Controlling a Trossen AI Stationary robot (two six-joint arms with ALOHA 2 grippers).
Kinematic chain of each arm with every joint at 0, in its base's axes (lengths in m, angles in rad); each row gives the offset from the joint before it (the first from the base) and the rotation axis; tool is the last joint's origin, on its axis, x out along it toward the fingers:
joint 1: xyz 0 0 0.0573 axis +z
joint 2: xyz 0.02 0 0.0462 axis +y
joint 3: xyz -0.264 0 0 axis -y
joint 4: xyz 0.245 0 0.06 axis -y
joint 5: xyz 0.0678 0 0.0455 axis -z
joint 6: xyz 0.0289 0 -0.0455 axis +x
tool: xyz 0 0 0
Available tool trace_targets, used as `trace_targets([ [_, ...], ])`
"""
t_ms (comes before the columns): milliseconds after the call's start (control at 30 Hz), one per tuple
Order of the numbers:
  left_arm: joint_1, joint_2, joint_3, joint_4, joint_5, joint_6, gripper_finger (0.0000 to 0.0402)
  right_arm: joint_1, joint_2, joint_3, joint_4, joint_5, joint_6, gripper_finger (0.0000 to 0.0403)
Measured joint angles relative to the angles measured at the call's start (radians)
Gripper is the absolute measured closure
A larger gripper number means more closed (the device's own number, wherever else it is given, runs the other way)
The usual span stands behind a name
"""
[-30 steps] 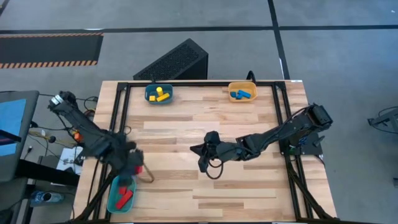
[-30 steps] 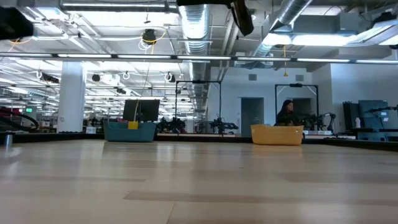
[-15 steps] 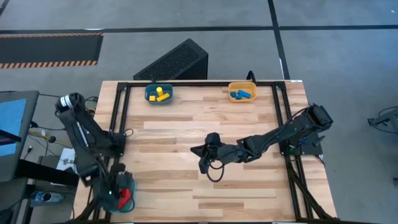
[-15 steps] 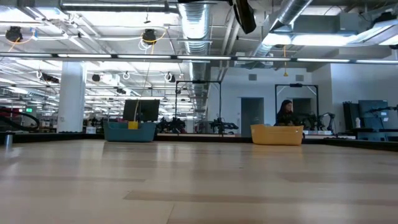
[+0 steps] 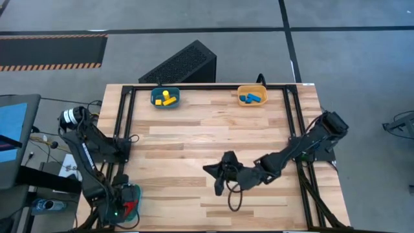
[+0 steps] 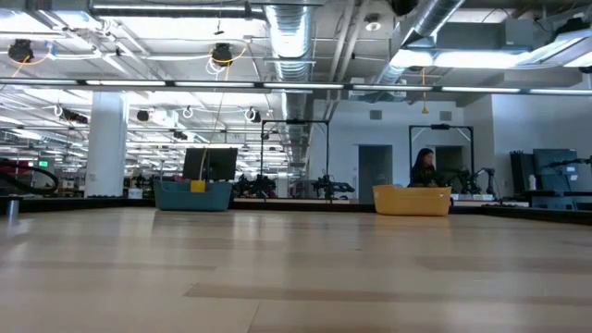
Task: Sort & place blocks by color
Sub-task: Return to Home Position
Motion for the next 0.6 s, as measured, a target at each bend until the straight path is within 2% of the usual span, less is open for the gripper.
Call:
trace_targets([
  [200, 0.017, 0.000, 0.003, -0.007, -0.048, -0.010, 0.0189, 0.039, -0.001, 0.000, -0.011, 0.054, 0.014, 0.0390],
  [400, 0.065, -0.015, 0.077, -0.062, -0.214, 0.028, 0.0201, -0.022, -0.053, 0.000, -0.064, 0.046, -0.078, 0.0390],
  [500, 0.129, -0.049, 0.132, -0.136, -0.294, 0.111, 0.0209, -0.075, -0.099, 0.000, -0.068, -0.019, -0.191, 0.0390],
  [600, 0.228, -0.104, 0.185, -0.212, -0.411, 0.206, 0.0219, -0.135, -0.164, 0.000, -0.067, -0.145, -0.304, 0.0390],
])
